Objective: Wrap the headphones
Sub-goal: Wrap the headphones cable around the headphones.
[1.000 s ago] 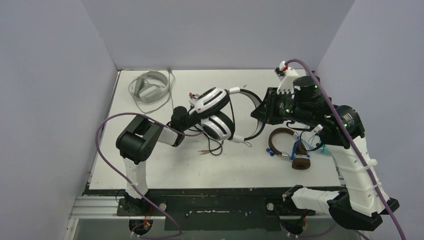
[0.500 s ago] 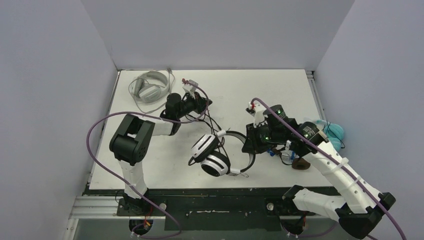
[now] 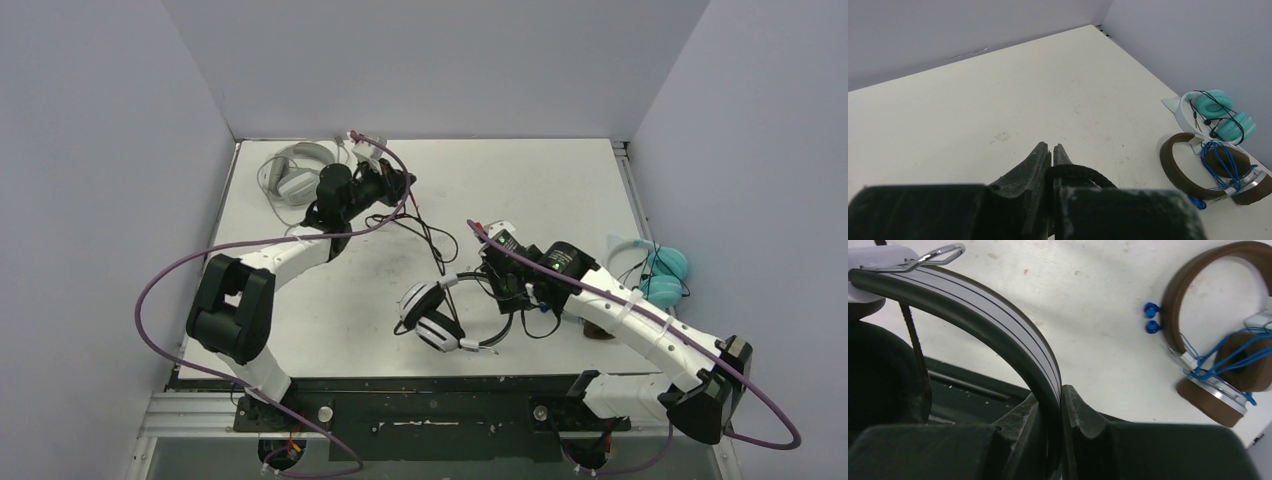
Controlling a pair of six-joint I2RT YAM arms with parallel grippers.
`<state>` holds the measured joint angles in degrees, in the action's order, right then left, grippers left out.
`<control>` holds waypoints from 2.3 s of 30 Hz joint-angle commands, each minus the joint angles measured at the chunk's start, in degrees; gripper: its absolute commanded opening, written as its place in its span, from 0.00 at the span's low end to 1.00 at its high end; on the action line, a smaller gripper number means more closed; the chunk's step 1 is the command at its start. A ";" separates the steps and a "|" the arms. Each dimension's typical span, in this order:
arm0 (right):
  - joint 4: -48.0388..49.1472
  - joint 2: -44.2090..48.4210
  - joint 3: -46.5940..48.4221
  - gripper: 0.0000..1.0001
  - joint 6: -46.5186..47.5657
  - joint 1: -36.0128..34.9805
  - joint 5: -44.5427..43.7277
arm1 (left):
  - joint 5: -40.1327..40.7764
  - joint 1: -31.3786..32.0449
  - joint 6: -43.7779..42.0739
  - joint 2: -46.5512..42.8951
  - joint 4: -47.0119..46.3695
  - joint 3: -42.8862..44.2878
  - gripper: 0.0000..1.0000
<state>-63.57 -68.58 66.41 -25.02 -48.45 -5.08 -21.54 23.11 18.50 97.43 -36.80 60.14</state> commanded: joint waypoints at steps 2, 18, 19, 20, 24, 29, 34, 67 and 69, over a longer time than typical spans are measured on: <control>-3.87 -2.33 0.13 0.00 -2.34 -0.51 -9.03 | 5.49 0.68 -2.03 -6.72 4.95 1.61 0.00; 0.73 -9.87 1.65 0.00 -6.23 10.19 -31.43 | 10.33 8.21 -7.32 -15.06 26.41 7.51 0.00; 1.89 -9.87 1.74 0.00 -6.04 11.16 -32.28 | 9.89 8.52 -7.12 -15.36 27.48 7.73 0.00; 2.90 -9.86 1.88 0.00 -6.06 11.94 -33.06 | 9.28 8.86 -6.76 -15.68 28.08 7.79 0.00; 6.04 -10.62 2.91 0.00 -7.14 13.85 -36.89 | 4.91 9.82 -4.60 -17.01 29.79 8.18 0.00; 10.75 -10.61 4.09 0.00 -7.45 16.26 -40.15 | -4.26 10.00 0.82 -17.45 30.91 8.46 0.00; 15.28 -11.77 5.45 0.00 -7.32 19.30 -41.02 | -13.26 12.15 8.67 -17.36 26.67 6.39 0.00; 25.04 -4.71 17.33 0.00 -16.17 32.38 3.43 | -11.76 22.18 17.76 -3.62 -0.78 -9.97 0.18; 23.11 -4.65 19.61 0.00 -15.93 32.47 4.49 | -9.53 22.23 16.89 -2.88 -2.89 -11.05 0.20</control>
<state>-42.72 -74.67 78.76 -38.09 -16.19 -4.75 -34.33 45.04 35.83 93.41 -30.57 50.33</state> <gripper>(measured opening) 0.119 0.188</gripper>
